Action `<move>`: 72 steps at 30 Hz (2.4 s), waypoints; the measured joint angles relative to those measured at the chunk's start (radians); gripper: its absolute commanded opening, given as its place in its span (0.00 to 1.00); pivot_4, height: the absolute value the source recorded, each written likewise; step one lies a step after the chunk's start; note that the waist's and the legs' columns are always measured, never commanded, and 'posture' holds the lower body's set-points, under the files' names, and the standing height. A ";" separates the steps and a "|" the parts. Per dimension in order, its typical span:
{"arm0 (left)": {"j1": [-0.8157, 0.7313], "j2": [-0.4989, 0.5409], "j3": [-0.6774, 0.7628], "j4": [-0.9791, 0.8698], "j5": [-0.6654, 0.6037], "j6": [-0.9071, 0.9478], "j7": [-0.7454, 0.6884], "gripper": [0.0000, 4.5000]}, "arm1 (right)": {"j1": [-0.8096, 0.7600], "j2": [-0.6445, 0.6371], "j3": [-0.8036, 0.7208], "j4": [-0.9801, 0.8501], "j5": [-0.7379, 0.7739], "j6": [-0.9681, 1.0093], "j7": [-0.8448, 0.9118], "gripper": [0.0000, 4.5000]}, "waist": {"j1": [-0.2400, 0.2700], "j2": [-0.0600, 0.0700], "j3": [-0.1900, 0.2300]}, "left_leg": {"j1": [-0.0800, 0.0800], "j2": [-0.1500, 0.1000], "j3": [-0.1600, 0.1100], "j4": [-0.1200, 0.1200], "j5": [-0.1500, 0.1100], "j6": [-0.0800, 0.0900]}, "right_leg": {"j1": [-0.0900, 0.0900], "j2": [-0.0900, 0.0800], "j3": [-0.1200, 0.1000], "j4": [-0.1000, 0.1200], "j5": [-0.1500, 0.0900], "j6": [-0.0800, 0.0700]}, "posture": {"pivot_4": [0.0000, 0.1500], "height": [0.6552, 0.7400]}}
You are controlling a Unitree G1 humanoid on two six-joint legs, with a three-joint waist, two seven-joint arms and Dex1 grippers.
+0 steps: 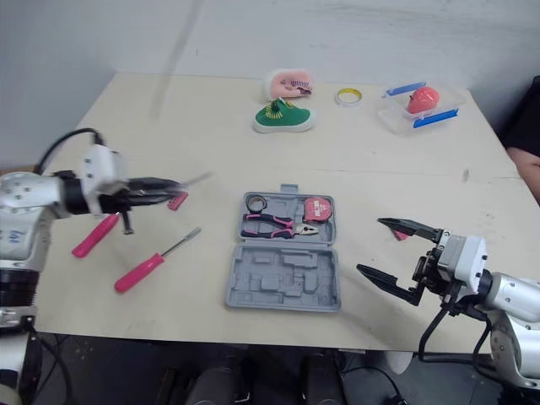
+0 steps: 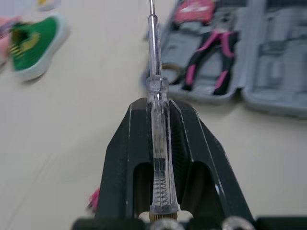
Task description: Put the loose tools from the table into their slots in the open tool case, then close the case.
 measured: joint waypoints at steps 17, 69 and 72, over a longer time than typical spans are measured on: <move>-0.215 -0.156 -0.487 -0.217 0.234 0.413 0.039 0.00 | 0.048 -0.010 0.011 -0.159 -0.011 0.129 -0.118 1.00 | 0.004 0.002 0.001 | 0.000 0.001 0.000 0.002 0.001 0.000 | 0.000 0.003 0.002 0.000 0.000 0.000 | 1.00 1.00; -0.271 -0.291 -0.563 -0.131 0.423 0.418 0.026 0.86 | 0.178 0.049 0.021 -0.115 -0.029 -0.008 -0.091 1.00 | 0.006 0.003 0.001 | 0.000 0.001 -0.001 0.004 0.001 0.001 | 0.001 0.002 0.001 0.001 0.000 0.000 | 1.00 1.00; -0.272 -0.285 -0.554 -0.171 0.423 0.418 0.024 0.99 | 0.202 0.049 0.021 -0.115 -0.027 -0.012 -0.074 1.00 | 0.005 0.003 0.001 | -0.001 0.001 -0.001 0.004 0.001 0.001 | 0.001 0.002 0.001 0.001 0.000 0.000 | 1.00 1.00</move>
